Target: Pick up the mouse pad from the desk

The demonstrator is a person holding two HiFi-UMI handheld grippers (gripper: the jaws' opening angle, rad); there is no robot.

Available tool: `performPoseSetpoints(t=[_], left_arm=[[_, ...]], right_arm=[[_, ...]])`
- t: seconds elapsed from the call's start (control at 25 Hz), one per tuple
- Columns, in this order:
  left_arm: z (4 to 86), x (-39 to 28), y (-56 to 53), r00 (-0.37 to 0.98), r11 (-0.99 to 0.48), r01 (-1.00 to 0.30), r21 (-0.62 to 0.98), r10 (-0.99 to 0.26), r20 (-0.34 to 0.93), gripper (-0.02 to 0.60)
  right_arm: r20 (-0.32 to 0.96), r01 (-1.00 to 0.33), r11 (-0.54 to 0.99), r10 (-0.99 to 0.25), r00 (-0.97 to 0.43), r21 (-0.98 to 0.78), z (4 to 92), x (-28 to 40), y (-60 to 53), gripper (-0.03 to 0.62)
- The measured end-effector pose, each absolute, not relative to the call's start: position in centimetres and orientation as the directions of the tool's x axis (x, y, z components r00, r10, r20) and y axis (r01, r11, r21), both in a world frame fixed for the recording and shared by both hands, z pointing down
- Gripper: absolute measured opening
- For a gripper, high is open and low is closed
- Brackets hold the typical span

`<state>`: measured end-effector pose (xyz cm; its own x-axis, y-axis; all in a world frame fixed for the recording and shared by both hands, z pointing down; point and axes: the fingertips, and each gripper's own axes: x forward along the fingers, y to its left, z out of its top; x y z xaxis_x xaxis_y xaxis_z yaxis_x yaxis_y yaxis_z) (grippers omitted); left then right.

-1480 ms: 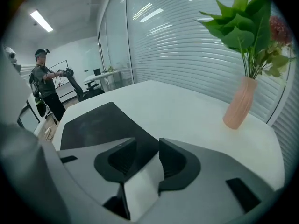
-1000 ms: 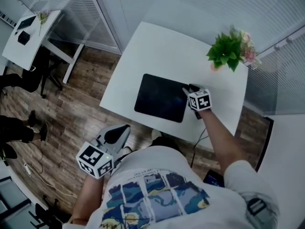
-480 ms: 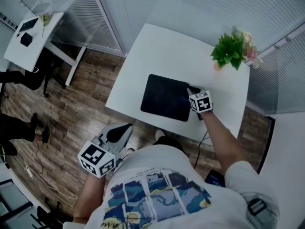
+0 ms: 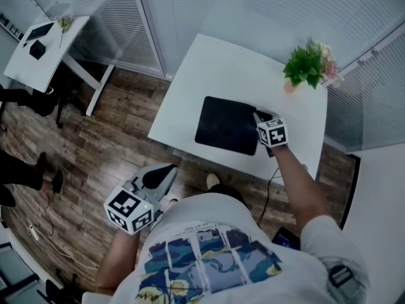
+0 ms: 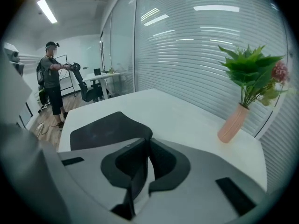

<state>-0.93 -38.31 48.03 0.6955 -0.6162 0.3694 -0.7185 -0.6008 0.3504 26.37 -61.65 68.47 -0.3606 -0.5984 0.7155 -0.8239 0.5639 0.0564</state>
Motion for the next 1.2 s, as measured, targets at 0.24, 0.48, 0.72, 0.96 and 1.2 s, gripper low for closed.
performPoseSetpoints(t=[0.24,0.48,0.72,0.96,1.2], left_arm=[[47.6,-3.4,-35.8,0.706,-0.615,-0.708,0.348,-0.614,0.352,0.002],[47.4,-5.6,-32.9,0.718,-0.628,-0.696,0.348,-0.614,0.328,0.002],[46.7,-7.6,-30.5,0.728,-0.649,-0.686,0.330,-0.616,0.301,0.002],[46.5,-9.4,-27.6,0.730,-0.652,-0.684,0.329,-0.620,0.288,0.003],[46.3,-11.0,-24.9,0.734,-0.652,-0.679,0.336,-0.620,0.277,0.002]], right_arm=[[0.685,-0.817,0.568,-0.636,-0.354,0.105,64.5,24.3,-60.4,0.028],[0.668,-0.819,0.560,-0.658,-0.346,0.127,61.9,22.9,-58.9,0.026],[0.642,-0.815,0.561,-0.680,-0.354,0.146,58.9,20.9,-57.4,0.026],[0.600,-0.803,0.569,-0.710,-0.370,0.177,54.6,18.6,-56.1,0.026],[0.590,-0.791,0.576,-0.718,-0.369,0.206,51.1,17.7,-54.7,0.026]])
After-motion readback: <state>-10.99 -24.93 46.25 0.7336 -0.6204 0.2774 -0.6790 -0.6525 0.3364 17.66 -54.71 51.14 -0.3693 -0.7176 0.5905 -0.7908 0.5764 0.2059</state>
